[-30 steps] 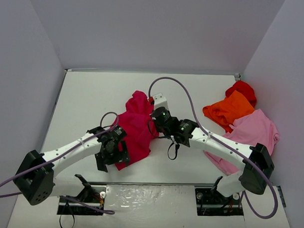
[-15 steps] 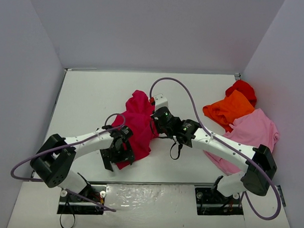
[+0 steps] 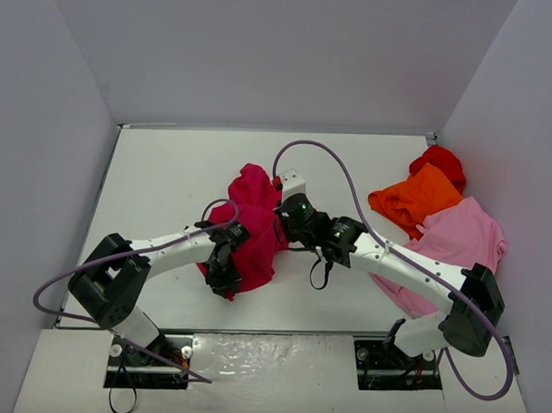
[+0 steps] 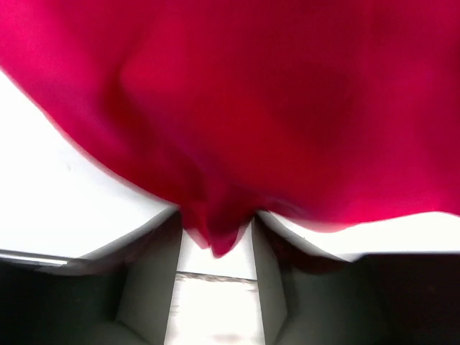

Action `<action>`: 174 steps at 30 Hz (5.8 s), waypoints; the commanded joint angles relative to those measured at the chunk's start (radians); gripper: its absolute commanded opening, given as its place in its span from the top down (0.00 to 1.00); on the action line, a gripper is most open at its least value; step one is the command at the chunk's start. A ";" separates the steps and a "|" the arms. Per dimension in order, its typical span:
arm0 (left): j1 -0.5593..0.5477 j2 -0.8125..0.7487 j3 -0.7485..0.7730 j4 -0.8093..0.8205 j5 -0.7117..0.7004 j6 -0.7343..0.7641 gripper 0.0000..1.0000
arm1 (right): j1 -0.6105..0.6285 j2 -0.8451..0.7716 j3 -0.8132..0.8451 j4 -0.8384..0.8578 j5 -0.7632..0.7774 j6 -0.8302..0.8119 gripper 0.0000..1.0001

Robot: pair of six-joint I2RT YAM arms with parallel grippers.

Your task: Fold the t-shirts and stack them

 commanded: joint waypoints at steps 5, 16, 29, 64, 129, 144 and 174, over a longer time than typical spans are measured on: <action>-0.007 -0.057 -0.031 0.009 -0.024 -0.002 1.00 | -0.009 -0.055 0.007 0.045 0.013 0.002 1.00; 0.064 -0.159 0.542 -0.481 -0.276 0.196 1.00 | -0.058 -0.073 0.127 -0.011 0.066 -0.056 1.00; 0.370 0.042 1.734 -0.868 -0.469 0.610 1.00 | -0.107 0.079 0.765 -0.055 0.297 -0.338 1.00; 0.344 -0.182 1.646 -0.525 -0.654 0.820 1.00 | -0.106 -0.031 0.997 0.001 0.367 -0.511 1.00; 0.646 -0.615 0.995 -0.473 -0.312 0.788 1.00 | -0.392 -0.472 0.064 -0.357 -0.434 0.245 1.00; 0.645 -0.758 0.711 -0.503 -0.234 0.693 0.21 | -0.391 -0.556 -0.050 -0.531 -0.589 0.292 0.48; 0.603 -0.354 0.337 0.115 -0.028 0.645 1.00 | -0.344 0.480 0.434 0.054 -0.538 0.144 0.52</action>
